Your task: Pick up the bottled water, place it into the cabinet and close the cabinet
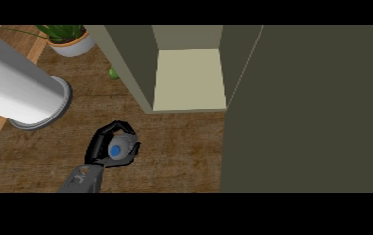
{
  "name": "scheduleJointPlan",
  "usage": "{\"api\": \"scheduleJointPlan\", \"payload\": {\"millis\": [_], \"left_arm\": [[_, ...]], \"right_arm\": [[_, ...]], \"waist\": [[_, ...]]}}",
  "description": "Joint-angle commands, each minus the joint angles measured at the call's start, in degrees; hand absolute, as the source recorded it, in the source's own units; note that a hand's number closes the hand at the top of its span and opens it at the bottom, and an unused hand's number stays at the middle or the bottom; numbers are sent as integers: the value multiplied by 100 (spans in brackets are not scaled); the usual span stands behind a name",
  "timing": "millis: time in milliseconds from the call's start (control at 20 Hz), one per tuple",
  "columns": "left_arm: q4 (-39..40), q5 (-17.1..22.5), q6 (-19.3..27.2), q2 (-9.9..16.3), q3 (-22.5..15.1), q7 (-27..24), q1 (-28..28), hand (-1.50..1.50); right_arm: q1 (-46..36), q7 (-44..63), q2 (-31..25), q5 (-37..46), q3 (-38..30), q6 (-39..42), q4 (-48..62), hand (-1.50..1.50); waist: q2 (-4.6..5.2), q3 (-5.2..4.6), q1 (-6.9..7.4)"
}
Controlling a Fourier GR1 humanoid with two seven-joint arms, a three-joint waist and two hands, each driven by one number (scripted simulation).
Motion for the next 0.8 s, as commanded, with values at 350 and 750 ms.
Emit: {"api": "scheduleJointPlan", "payload": {"millis": [350,750], "left_arm": [[-353,205,425,-697,-234,279,149,150],[-1679,1497,862,-711,-1586,1476,92,150]], "right_arm": [[135,709,-287,-101,27,-210,-1065,-150],[74,204,-506,-459,-484,-2,-607,-150]], "waist": [[28,-23,132],[8,-18,100]]}}
